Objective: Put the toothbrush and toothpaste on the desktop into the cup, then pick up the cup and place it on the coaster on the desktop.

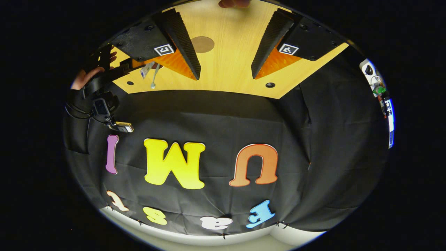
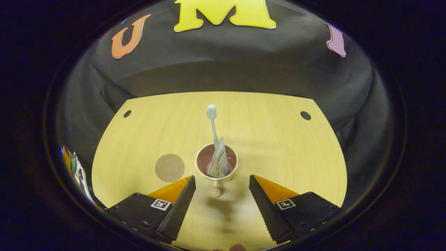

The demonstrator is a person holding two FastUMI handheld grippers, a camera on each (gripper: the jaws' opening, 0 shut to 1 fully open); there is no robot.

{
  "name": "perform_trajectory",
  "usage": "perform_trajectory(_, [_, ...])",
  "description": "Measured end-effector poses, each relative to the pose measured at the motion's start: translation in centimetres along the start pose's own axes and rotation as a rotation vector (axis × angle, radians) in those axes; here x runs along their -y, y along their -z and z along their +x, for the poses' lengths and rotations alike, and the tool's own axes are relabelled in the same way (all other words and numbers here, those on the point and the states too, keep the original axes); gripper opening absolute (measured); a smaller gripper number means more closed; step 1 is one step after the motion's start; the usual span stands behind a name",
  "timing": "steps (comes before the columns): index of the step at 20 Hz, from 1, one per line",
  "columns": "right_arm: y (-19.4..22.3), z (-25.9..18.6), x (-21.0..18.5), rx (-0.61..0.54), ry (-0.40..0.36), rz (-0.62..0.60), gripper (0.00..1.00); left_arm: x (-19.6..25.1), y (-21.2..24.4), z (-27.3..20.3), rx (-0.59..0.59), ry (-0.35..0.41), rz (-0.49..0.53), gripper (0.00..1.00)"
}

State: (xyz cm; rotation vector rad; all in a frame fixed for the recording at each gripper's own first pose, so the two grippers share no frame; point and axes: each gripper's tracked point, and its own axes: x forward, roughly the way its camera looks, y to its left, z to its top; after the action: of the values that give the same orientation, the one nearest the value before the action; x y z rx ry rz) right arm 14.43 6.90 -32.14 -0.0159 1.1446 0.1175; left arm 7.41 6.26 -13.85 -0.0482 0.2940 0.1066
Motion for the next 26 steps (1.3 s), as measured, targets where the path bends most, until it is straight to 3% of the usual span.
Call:
perform_trajectory(5, [2.4,3.6,-0.5,-0.196,-0.007,0.016,0.94,-2.8,1.6,-0.5,-0.054,-0.068,-0.015,0.93])
perform_trajectory(12, [3.7,7.1,-0.4,-0.315,0.008,0.020,0.93,-4.2,3.4,-0.9,-0.121,-0.128,-0.044,0.93])
perform_trajectory(14, [3.6,7.8,-0.6,-0.317,0.003,0.033,0.84,-4.3,3.8,-0.9,-0.143,-0.139,-0.053,0.93])
perform_trajectory(15, [3.2,7.6,-0.6,-0.315,0.001,0.029,0.69,-4.4,4.1,-1.1,-0.152,-0.143,-0.061,0.93])
perform_trajectory(20, [3.2,7.5,-0.3,-0.319,0.003,0.000,0.65,-4.6,5.4,-2.0,-0.189,-0.157,-0.078,0.94])
perform_trajectory(22, [3.1,7.3,-0.1,-0.325,0.014,0.000,0.46,-4.6,5.3,-1.7,-0.192,-0.158,-0.078,0.94])
perform_trajectory(23, [3.0,7.3,-0.1,-0.324,0.017,-0.005,0.24,-4.6,5.2,-1.7,-0.192,-0.159,-0.076,0.94])
perform_trajectory(26, [3.1,7.6,-0.3,-0.328,0.011,-0.025,0.22,-4.6,5.2,-2.0,-0.194,-0.155,-0.076,0.93])
